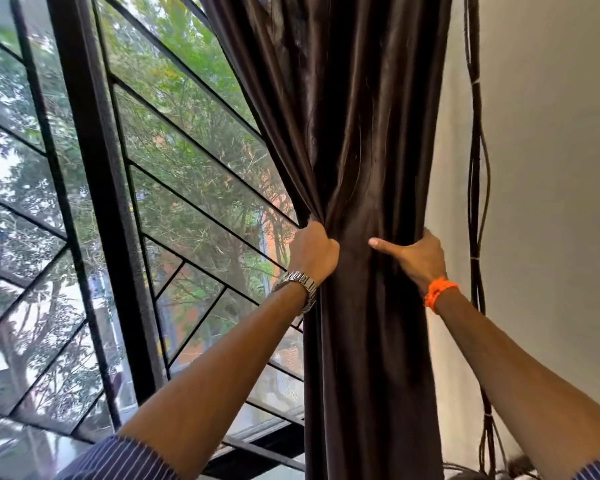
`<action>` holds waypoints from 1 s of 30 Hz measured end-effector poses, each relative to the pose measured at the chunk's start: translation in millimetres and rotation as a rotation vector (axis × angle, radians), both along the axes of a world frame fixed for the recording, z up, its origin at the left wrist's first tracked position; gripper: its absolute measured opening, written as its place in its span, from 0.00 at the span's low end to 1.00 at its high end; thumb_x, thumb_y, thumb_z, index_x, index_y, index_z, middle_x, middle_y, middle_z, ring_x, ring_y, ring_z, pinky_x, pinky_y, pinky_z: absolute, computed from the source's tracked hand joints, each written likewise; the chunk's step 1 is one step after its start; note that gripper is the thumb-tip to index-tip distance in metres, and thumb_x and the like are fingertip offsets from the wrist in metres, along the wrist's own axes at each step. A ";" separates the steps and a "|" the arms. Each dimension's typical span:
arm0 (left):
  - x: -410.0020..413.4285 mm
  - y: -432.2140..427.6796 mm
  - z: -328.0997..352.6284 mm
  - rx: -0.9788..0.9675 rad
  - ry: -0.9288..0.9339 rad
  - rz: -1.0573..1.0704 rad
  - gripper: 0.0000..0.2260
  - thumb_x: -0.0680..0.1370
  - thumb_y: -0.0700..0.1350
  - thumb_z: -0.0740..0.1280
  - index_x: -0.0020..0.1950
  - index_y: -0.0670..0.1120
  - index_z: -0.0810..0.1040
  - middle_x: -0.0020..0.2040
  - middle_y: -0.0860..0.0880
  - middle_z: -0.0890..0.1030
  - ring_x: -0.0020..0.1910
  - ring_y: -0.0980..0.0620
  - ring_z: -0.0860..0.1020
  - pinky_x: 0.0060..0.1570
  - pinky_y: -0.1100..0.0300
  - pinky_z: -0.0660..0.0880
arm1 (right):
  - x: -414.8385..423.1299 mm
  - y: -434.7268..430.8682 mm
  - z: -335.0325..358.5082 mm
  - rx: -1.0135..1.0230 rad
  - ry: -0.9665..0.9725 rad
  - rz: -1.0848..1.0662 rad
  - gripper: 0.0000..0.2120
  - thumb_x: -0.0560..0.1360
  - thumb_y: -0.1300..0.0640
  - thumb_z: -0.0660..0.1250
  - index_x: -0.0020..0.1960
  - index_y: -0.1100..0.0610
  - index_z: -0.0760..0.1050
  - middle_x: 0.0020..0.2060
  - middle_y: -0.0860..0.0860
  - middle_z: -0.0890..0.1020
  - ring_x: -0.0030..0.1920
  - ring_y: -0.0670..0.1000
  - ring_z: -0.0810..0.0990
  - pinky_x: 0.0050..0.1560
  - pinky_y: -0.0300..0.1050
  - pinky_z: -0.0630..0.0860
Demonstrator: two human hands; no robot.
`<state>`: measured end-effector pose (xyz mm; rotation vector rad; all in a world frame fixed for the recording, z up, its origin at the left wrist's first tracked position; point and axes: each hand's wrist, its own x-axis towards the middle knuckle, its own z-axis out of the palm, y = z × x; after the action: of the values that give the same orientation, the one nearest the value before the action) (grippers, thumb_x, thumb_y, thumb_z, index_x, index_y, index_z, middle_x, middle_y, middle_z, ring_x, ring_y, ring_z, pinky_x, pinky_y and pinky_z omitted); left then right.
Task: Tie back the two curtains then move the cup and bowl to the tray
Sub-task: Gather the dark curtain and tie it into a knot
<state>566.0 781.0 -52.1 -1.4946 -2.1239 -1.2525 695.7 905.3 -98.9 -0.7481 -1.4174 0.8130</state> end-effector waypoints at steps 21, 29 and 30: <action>-3.4 -5.6 -19.4 -0.015 -0.395 -0.436 0.41 0.70 0.76 0.55 0.75 0.51 0.63 0.66 0.49 0.76 0.63 0.47 0.76 0.66 0.50 0.70 | -69.5 -86.3 -12.0 0.240 -0.655 0.306 0.18 0.77 0.66 0.59 0.65 0.72 0.71 0.57 0.68 0.79 0.61 0.62 0.77 0.62 0.51 0.74; -21.5 -16.0 -8.7 -0.320 -0.554 -0.560 0.60 0.54 0.86 0.45 0.79 0.55 0.51 0.79 0.52 0.56 0.77 0.48 0.57 0.73 0.39 0.55 | -64.2 -99.4 -11.1 0.253 -0.425 0.545 0.53 0.65 0.63 0.78 0.78 0.49 0.48 0.65 0.31 0.66 0.54 0.25 0.72 0.51 0.23 0.70; -25.7 -19.8 -6.0 -0.332 -0.546 -0.568 0.59 0.54 0.86 0.44 0.79 0.56 0.53 0.79 0.52 0.58 0.77 0.49 0.58 0.74 0.40 0.55 | -63.7 -101.4 -10.5 0.246 -0.413 0.441 0.46 0.65 0.59 0.79 0.76 0.52 0.57 0.61 0.34 0.72 0.52 0.30 0.76 0.50 0.25 0.71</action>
<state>540.4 761.1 -58.1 -2.2196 -2.4156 -1.7201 632.0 803.8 -109.4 -0.4283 -2.0594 0.8227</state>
